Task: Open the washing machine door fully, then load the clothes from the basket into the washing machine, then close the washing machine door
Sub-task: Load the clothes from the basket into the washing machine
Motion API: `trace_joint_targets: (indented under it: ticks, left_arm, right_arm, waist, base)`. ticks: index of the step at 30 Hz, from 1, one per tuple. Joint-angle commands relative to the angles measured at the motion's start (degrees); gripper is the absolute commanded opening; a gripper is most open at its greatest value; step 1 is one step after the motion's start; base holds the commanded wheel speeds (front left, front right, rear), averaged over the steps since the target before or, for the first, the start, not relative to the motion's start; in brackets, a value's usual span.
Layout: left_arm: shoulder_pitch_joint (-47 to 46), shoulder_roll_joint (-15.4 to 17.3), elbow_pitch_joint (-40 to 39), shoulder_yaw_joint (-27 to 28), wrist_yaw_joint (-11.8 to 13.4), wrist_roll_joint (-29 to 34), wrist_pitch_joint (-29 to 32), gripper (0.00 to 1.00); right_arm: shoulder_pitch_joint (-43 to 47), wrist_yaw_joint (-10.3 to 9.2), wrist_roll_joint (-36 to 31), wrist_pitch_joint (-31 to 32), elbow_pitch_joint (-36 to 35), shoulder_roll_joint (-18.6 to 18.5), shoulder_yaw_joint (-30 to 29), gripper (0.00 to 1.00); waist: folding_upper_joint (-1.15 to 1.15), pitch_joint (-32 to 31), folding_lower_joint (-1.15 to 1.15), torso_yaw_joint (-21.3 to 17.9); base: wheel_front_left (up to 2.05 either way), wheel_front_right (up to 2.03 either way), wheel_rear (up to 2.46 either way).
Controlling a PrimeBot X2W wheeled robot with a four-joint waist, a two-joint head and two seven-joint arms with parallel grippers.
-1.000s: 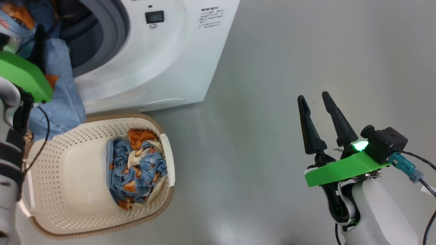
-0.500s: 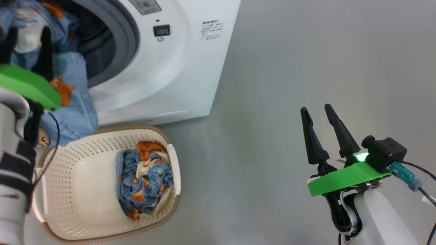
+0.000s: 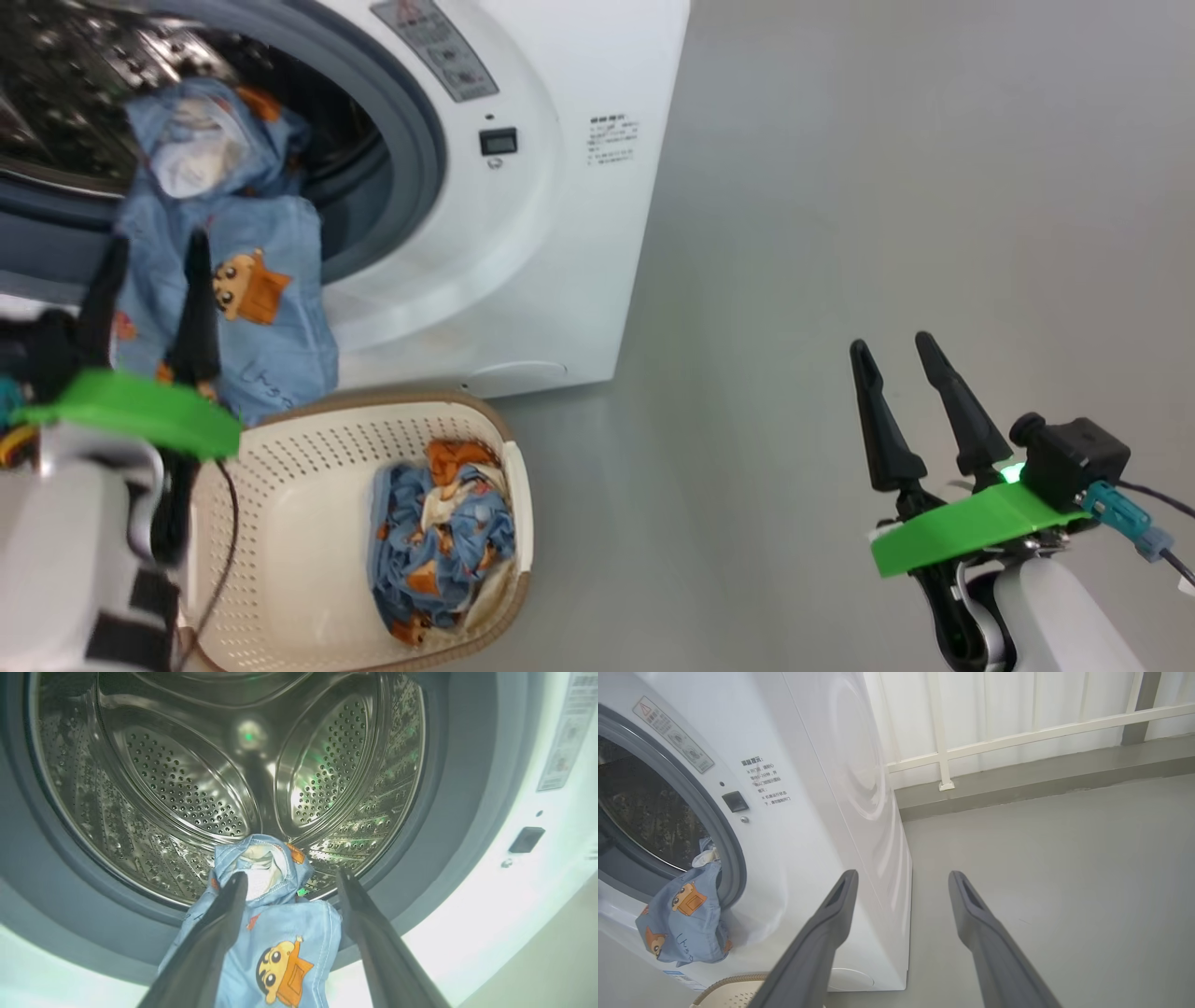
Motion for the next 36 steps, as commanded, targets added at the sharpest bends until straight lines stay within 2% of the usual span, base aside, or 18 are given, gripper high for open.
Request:
trace_joint_targets:
  ticks: [1,13,29,36]
  left_arm:
    - [3.8,1.4,-4.2,3.6,0.5,1.4,-0.6,1.0]
    - [20.2,-2.9,-14.9,11.1,0.2,6.4,-0.6,1.0]
    - [36.5,-8.7,-25.7,16.4,-0.4,10.2,-0.6,1.0]
    - [39.3,-10.0,-28.1,17.4,-0.5,10.7,-0.6,1.0]
  right_arm:
    - [1.3,0.32,-0.7,-0.5,-1.0,-1.0,0.8,1.0]
    - [5.7,0.32,-0.1,-0.5,-0.6,-3.5,0.1,1.0]
    - [10.4,0.32,0.1,-0.5,-0.7,-5.0,-1.1,1.0]
    - [10.8,0.32,0.0,-0.5,-1.0,-5.0,-1.4,1.0]
  waist:
    - [0.0,-3.0,0.01,1.5]
    - [0.0,-8.1,0.01,3.3]
    - [0.0,-11.7,0.01,3.6]
    - [0.0,-11.4,0.01,3.2]
  base:
    - [0.0,0.0,0.0]
    - [0.0,0.0,0.0]
    - [0.0,0.0,0.0]
    - [0.0,0.0,0.0]
